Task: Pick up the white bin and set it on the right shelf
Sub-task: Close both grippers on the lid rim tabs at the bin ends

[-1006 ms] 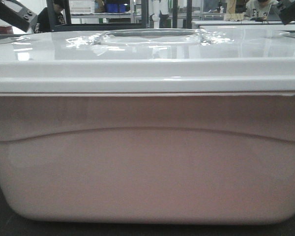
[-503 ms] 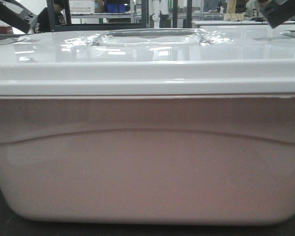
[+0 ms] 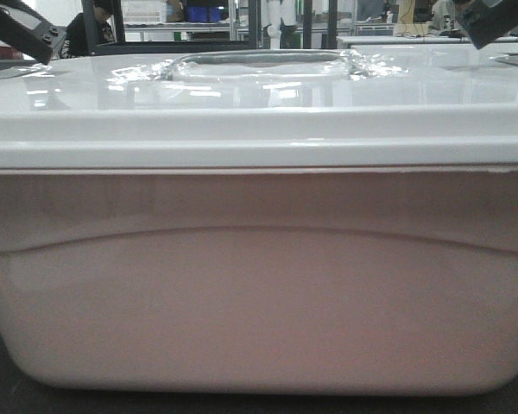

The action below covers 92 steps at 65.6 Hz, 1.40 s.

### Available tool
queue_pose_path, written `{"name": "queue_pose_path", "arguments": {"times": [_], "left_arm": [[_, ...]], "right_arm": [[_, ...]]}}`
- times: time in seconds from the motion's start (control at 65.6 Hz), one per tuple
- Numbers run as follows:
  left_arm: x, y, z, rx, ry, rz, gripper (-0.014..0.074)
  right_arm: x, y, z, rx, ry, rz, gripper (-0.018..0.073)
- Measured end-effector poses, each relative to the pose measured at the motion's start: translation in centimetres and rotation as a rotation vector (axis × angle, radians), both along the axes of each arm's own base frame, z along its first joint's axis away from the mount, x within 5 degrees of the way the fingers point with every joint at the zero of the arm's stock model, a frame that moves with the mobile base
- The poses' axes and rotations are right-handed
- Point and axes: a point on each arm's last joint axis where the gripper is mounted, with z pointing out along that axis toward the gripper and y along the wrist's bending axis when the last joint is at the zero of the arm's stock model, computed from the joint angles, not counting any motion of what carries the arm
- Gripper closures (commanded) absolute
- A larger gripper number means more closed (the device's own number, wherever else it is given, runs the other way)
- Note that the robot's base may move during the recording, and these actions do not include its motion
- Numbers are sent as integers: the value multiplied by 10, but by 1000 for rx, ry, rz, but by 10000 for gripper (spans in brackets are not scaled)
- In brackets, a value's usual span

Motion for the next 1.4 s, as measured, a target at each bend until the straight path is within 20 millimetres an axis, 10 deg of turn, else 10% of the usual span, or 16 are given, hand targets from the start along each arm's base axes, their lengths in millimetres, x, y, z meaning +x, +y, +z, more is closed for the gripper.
{"name": "queue_pose_path", "arguments": {"times": [1.403], "left_arm": [[0,0,0,-9,1,2,211]], "right_arm": [[4,-17,0,9,13,-104,-62]]}}
